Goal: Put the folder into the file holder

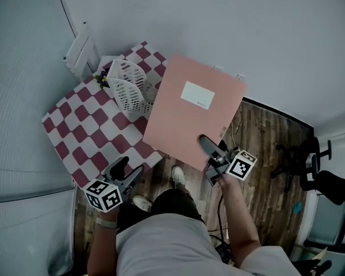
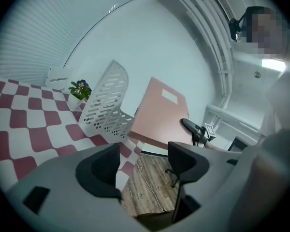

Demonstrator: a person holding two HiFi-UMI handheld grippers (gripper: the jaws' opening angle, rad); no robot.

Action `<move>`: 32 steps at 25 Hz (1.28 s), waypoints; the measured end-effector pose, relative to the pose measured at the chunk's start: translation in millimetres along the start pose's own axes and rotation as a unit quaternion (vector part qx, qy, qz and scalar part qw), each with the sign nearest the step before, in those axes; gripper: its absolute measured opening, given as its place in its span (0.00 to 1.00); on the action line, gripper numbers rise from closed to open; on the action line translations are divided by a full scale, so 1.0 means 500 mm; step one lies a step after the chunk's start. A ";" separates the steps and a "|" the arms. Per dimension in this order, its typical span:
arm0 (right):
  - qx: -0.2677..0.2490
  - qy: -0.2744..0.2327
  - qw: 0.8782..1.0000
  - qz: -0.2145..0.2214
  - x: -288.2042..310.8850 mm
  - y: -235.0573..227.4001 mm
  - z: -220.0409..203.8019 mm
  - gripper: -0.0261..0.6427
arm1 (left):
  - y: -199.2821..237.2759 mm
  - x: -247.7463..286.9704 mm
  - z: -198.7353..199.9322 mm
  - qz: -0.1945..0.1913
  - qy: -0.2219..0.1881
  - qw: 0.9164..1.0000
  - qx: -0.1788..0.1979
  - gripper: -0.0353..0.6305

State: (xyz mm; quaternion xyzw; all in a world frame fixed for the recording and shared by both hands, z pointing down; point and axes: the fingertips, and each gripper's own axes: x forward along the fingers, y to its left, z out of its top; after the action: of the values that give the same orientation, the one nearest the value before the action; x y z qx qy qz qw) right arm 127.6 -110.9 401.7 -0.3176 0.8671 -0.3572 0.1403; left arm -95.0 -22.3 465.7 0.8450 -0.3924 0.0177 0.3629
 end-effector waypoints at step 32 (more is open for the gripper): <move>-0.322 -0.010 0.917 0.237 0.287 -0.049 0.161 0.43 | 0.017 0.208 0.065 0.170 -0.080 0.981 -0.057 0.49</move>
State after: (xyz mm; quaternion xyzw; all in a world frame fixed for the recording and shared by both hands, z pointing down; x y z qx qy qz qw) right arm 67.8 -260.3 359.9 -0.1345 0.9836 -0.0120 0.1196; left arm -36.9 -113.9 479.5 0.7425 -0.5585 -0.0114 0.3697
